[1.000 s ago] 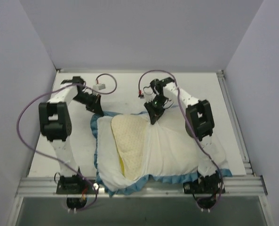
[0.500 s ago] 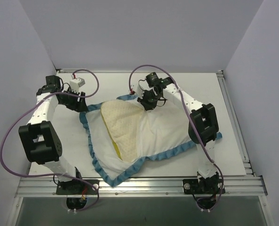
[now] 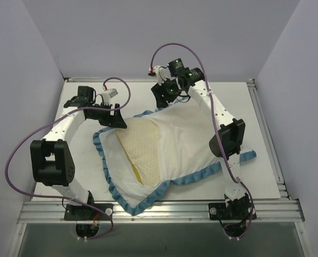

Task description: Put the pillow into the pillowcase

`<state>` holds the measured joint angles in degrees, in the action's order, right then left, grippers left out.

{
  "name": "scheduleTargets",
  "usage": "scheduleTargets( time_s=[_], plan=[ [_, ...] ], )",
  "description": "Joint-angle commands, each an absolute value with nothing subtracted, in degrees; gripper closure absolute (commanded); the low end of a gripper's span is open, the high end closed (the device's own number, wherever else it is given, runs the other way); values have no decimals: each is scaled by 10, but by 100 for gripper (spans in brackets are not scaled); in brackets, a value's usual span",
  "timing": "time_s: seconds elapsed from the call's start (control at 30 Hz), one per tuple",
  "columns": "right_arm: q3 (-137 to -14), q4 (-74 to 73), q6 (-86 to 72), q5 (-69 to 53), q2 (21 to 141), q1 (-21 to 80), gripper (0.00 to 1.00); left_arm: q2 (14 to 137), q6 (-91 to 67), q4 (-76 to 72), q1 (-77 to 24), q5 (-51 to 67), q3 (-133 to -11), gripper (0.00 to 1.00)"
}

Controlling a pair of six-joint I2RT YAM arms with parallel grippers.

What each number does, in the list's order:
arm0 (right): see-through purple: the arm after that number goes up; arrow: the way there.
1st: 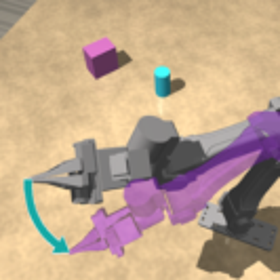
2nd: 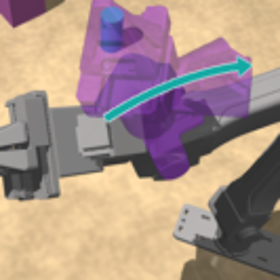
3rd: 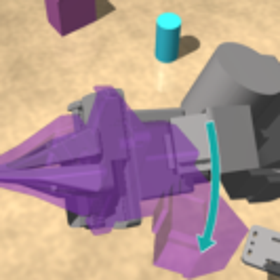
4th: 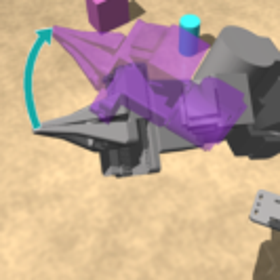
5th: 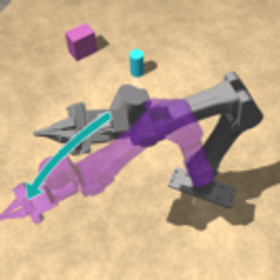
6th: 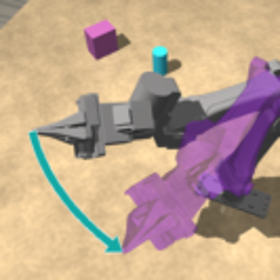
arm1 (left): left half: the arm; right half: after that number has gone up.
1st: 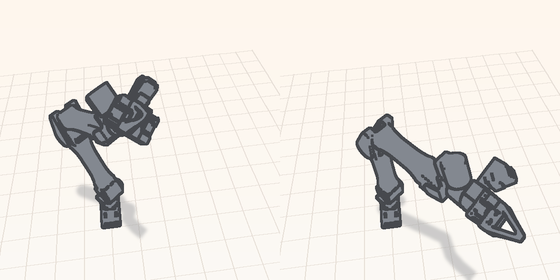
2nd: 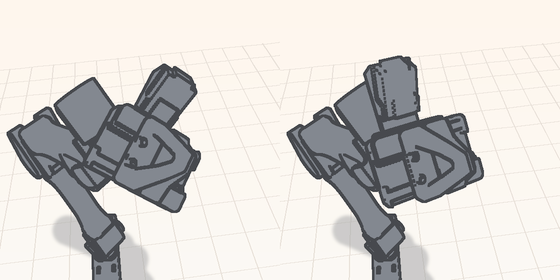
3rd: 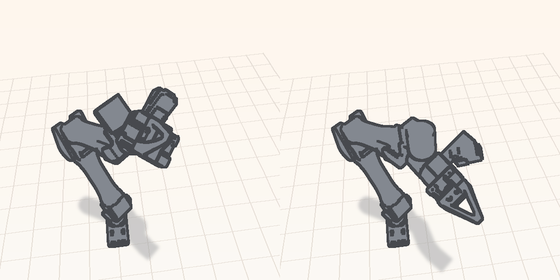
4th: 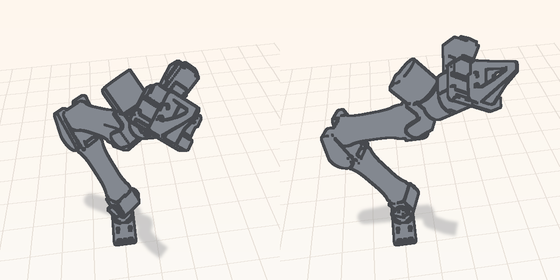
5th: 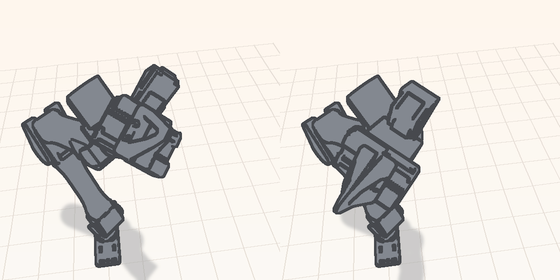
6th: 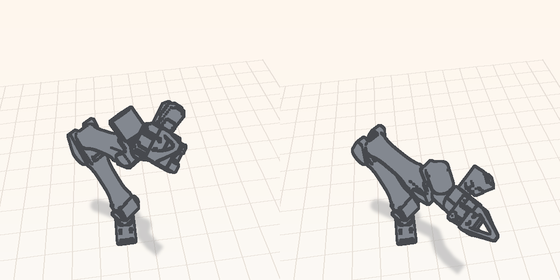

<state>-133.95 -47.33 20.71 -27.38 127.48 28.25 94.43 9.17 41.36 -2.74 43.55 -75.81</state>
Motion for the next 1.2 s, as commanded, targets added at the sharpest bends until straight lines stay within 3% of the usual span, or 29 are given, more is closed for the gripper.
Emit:
scheduleTargets(
  time_s=[0.0, 0.37, 0.47, 0.57, 0.6, 0.73, 0.83, 0.93, 0.97, 1.17],
  plan=[
    [-1333, -518, 163, -291, 1313, 326, 50, 944, -46, 343, -13, 429, -721, 18],
    [-1284, -503, 191, -232, 1346, 351, 58, 969, -107, 296, -15, 409, -679, 16],
    [-1274, -499, 196, -219, 1348, 352, 71, 976, -106, 293, -16, 407, -670, 16],
    [-1277, -497, 188, -214, 1347, 352, 95, 988, -103, 286, -17, 399, -661, 21],
    [-1280, -497, 183, -219, 1344, 352, 97, 991, -105, 282, -17, 407, -657, 23],
    [-1284, -497, 160, -269, 1311, 355, 97, 1023, -127, 253, -20, 439, -647, 36],
    [-1282, -497, 154, -285, 1304, 362, 100, 1041, -144, 248, -26, 438, -649, 38],
    [-1283, -498, 143, -282, 1304, 361, 100, 1028, -147, 255, -23, 432, -649, 31],
    [-1283, -497, 142, -279, 1303, 361, 100, 1021, -146, 259, -19, 428, -647, 24],
    [-1298, -497, 114, -310, 1291, 360, 100, 981, -127, 296, -19, 396, -629, 17]
  ],
)
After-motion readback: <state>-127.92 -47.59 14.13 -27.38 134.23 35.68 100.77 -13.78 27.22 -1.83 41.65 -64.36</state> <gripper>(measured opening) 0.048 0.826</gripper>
